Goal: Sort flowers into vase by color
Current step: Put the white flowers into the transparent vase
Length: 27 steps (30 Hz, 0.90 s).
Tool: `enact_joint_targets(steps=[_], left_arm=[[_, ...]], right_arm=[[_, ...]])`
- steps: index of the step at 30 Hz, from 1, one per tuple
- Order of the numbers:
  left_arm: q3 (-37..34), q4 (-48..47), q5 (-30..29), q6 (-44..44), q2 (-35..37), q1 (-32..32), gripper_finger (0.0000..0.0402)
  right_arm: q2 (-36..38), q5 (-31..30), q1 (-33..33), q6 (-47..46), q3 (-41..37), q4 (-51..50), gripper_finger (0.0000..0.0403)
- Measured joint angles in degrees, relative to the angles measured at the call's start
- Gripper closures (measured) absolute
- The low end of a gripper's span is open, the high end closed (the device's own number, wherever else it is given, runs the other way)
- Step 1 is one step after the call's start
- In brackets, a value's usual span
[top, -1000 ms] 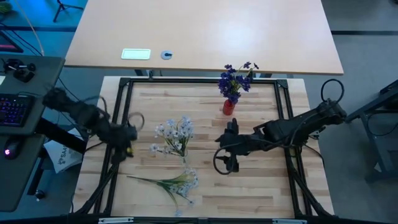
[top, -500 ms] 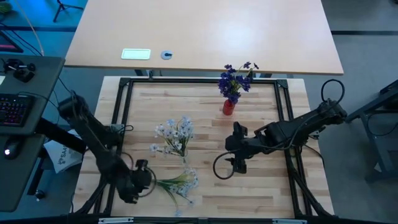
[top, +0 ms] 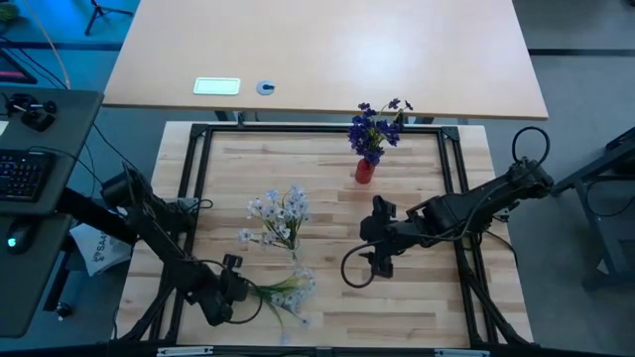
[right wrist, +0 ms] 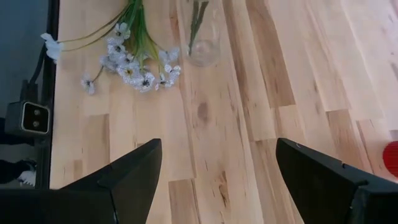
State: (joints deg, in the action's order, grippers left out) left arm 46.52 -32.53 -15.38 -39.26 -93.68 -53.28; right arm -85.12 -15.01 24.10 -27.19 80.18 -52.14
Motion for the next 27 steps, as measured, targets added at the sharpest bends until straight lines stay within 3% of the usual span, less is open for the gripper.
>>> enact_joint_targets(steps=[7, 11, 17, 19, 24, 27], left_arm=[[0.0, -0.1, -0.8, -0.9, -0.1, 0.1, 0.0304], [-0.2, 0.0, 3.9, -3.7, 0.0, 1.7, 0.0310], [0.6, -0.4, 8.3, -7.2, 0.0, 4.4, 0.0386], [2.0, -1.0, 10.4, -7.0, 0.4, 5.0, 0.0392], [8.4, -1.0, 13.2, -5.2, 6.6, 3.1, 0.0399], [12.2, -1.2, 11.1, -6.5, 11.9, 1.8, 0.0400]], right_arm=[[0.0, -1.0, 0.0, -1.3, 0.0, 0.1, 0.0091], [0.0, -1.0, 0.0, -1.3, 0.0, 0.2, 0.0091], [0.0, -1.0, 0.1, 0.1, 0.0, 3.2, 0.0091], [0.0, -1.0, 0.5, 1.5, 0.0, 3.9, 0.0091], [0.0, -0.7, 2.5, 2.8, 0.0, 2.9, 0.0091], [0.0, 0.6, 4.4, 2.4, 0.0, 0.4, 0.0091]])
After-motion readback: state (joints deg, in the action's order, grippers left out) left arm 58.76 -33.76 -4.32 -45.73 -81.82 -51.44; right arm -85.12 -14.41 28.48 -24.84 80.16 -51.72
